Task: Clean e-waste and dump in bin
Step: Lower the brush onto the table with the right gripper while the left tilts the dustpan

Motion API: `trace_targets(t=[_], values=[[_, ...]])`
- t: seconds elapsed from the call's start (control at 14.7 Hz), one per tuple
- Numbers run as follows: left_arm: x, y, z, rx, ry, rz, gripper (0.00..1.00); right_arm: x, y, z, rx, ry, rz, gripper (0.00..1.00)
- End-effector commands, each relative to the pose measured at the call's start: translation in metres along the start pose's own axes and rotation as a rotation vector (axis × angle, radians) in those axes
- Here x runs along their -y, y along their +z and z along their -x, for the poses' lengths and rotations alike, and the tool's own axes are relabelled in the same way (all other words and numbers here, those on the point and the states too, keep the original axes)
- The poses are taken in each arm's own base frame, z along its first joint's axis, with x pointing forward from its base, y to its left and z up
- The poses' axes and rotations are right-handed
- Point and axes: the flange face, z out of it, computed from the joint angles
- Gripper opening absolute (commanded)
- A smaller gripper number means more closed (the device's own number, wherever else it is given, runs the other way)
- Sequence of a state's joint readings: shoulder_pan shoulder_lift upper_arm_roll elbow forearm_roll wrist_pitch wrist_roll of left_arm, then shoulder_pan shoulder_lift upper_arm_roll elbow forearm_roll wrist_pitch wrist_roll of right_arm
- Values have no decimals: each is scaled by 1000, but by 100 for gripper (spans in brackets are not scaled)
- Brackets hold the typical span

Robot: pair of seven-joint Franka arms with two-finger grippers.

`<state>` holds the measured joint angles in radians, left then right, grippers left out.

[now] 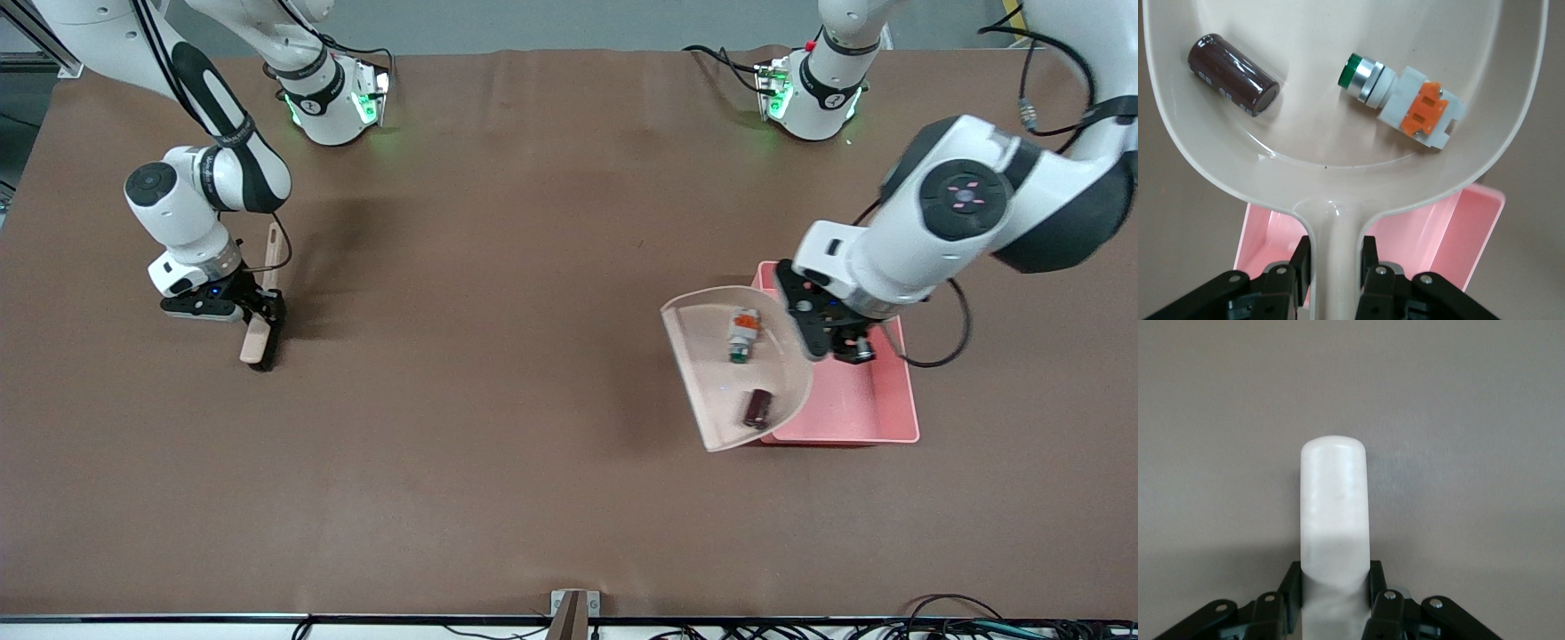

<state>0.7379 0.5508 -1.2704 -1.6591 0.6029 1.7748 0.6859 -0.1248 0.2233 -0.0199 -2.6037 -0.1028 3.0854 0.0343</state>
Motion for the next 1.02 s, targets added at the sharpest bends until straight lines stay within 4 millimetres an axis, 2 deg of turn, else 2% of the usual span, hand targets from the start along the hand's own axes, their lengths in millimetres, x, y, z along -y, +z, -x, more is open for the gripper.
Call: trace_targets(t=[0.0, 0.07, 0.14, 0.27, 0.41, 0.75, 0.82, 0.95], values=[[8, -12, 38, 45, 36, -33, 5, -5, 13, 10, 27, 12, -2, 28], [15, -9, 55, 52, 51, -28, 5, -5, 14, 9, 27, 15, -2, 59], [19, -8, 70, 59, 65, -30, 5, -6, 15, 9, 28, 18, -2, 78], [26, -4, 98, 84, 85, -40, 5, -8, 15, 8, 27, 22, -1, 97], [32, 3, 127, 88, 109, -40, 5, -10, 14, 6, 22, 27, 0, 100], [41, 41, 190, 70, 223, -46, 4, -2, 5, -3, 4, 27, -4, 100], [40, 49, 199, 66, 250, -43, 4, 0, 3, -3, 2, 24, -5, 100], [38, 56, 203, 79, 291, -35, 4, 7, -7, -8, 42, 16, -6, 100]])
